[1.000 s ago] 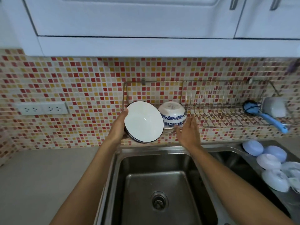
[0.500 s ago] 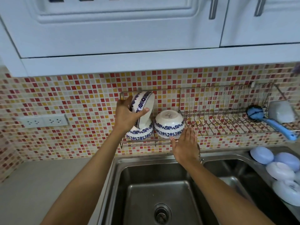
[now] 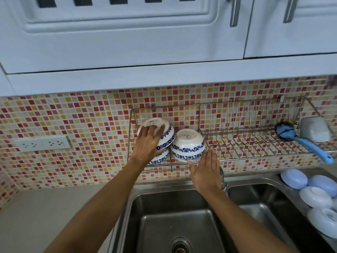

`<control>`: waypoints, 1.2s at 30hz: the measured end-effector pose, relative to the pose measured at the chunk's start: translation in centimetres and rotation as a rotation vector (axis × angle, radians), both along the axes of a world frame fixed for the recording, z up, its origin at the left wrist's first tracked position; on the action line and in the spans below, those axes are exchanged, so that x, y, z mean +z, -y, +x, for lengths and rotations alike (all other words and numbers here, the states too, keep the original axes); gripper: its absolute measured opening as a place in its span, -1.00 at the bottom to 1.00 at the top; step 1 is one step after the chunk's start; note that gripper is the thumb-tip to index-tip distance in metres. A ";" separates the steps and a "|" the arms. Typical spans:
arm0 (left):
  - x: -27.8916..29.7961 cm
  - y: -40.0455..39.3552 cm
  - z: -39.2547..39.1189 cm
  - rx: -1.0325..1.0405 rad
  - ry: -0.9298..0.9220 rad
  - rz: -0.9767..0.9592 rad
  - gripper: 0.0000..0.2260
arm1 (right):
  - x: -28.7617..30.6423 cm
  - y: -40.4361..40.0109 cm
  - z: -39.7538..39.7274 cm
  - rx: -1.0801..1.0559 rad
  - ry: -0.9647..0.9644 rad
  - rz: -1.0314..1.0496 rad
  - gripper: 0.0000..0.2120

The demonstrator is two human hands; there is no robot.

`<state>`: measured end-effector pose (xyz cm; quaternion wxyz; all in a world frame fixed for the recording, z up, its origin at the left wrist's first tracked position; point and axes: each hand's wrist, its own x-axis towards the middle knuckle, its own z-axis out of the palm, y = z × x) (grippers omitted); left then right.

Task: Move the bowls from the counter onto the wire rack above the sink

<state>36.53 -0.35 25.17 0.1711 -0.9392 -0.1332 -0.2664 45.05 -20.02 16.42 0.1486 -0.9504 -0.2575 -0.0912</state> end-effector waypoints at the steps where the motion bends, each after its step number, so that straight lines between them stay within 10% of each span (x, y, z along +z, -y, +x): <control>1: 0.0 -0.1 0.1 0.008 -0.010 -0.001 -0.15 | -0.1 0.0 0.0 -0.001 0.004 0.007 -0.14; 28: -3.7 -2.5 0.0 -0.116 -0.123 -0.209 -0.29 | 0.1 0.0 -0.2 -0.005 0.035 0.014 -0.22; 36: -5.6 -3.3 -0.8 -0.063 0.142 -0.552 -0.32 | 1.8 -0.5 0.9 0.144 0.032 0.069 -0.32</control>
